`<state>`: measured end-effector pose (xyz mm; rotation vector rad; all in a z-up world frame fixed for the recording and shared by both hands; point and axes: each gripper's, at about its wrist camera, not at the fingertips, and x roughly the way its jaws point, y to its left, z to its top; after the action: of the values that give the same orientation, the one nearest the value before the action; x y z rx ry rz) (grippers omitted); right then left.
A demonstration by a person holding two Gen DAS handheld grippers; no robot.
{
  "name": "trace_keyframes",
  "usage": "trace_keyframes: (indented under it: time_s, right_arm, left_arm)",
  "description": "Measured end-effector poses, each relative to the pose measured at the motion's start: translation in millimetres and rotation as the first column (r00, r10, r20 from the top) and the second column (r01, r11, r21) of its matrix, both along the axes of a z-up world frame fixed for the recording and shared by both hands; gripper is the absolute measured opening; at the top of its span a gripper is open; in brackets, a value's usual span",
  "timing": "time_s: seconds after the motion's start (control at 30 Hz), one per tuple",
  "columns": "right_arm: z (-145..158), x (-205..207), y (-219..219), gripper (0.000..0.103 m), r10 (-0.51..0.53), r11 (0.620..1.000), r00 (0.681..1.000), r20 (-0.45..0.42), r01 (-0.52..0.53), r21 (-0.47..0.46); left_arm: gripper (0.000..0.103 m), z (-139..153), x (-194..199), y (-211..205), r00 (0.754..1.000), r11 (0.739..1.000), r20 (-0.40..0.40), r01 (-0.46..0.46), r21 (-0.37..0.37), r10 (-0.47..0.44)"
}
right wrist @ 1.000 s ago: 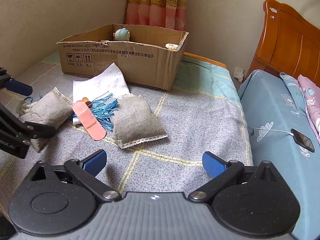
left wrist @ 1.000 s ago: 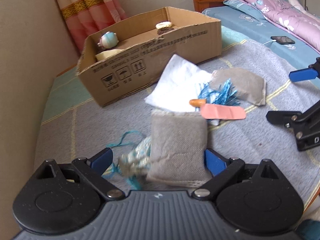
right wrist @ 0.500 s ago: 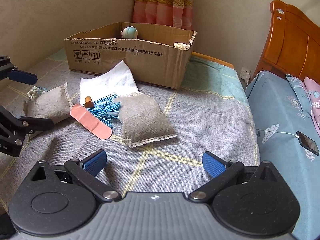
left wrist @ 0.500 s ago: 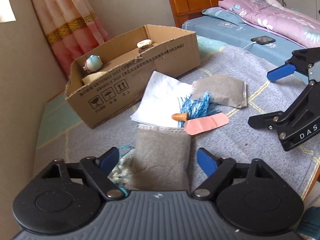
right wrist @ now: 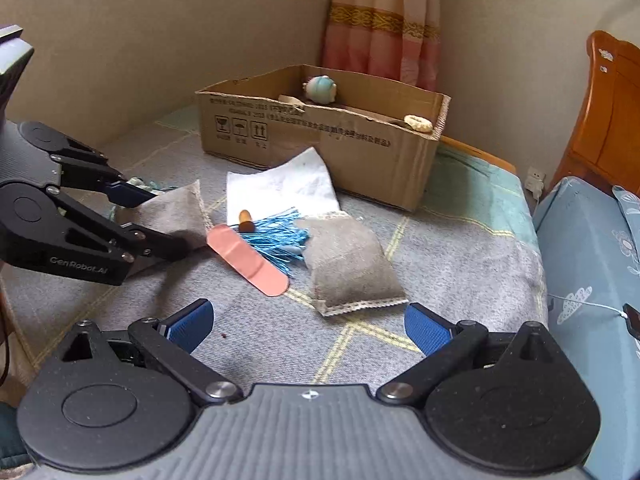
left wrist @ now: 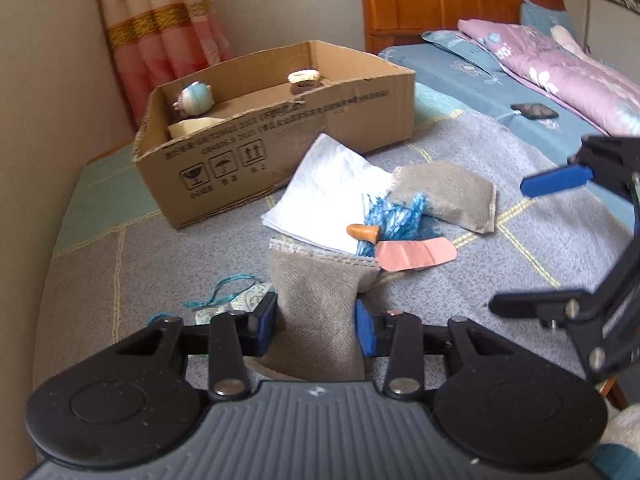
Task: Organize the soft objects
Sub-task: 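Grasp a grey linen sachet with the left gripper while right approaches pink strip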
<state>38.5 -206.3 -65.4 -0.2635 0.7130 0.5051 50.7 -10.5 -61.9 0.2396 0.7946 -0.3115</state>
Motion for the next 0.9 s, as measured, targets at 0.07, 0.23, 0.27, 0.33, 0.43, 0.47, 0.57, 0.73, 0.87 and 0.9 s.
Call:
trace_keyframes:
  time_s: [0.07,0.23,0.27,0.33,0.43,0.47,0.57,0.73,0.87,0.9]
  right_arm:
    - [-0.1,-0.2,6.2,0.103,0.046,0.999,0.999,-0.014,-0.046,0.020]
    - [-5.6,6.9,28.5,0.103,0.165,0.986,0.985,-0.045,-0.164,0.035]
    - [-6.9,9.4,33.1,0.103,0.181,0.983,0.982,-0.049,-0.180,0.031]
    - [-9.5,14.6,42.2,0.103,0.212,0.977,0.976,-0.059,-0.211,0.021]
    - [-14.4,23.0,52.3,0.103,0.234,0.972,0.970,-0.062,-0.235,-0.010]
    - [-15.9,25.9,54.7,0.103,0.237,0.971,0.969,-0.065,-0.239,-0.021]
    - [-20.7,35.3,56.8,0.103,0.241,0.970,0.966,-0.093,-0.244,-0.017]
    - [-18.9,32.3,57.3,0.103,0.260,0.965,0.957,-0.129,-0.264,-0.013]
    - [-17.3,13.9,61.5,0.103,0.308,0.948,0.939,-0.151,-0.316,-0.033]
    - [-16.8,9.0,62.4,0.103,0.316,0.945,0.936,-0.157,-0.325,-0.035]
  left_arm:
    - [0.039,1.9,0.8,5.0,1.000,0.999,-0.001,-0.029,-0.015,0.029]
    - [0.039,5.5,1.1,12.7,0.998,0.997,0.005,-0.070,-0.029,0.070]
    - [0.039,6.6,1.0,13.3,0.997,0.997,0.008,-0.071,-0.033,0.071]
    - [0.039,7.3,2.3,13.1,0.998,0.997,0.010,-0.068,-0.035,0.068]
    - [0.039,6.8,4.6,12.2,0.998,0.997,0.012,-0.064,-0.035,0.065]
    - [0.039,6.4,5.3,12.4,0.998,0.997,0.011,-0.064,-0.039,0.065]
    - [0.039,5.9,5.3,13.5,0.998,0.997,0.008,-0.065,-0.050,0.066]
    - [0.039,6.1,4.8,16.4,0.998,0.996,0.005,-0.068,-0.063,0.068]
    - [0.039,5.9,5.2,16.6,0.998,0.996,0.004,-0.068,-0.066,0.068]
    - [0.039,6.0,4.9,16.5,0.998,0.996,0.004,-0.067,-0.066,0.068]
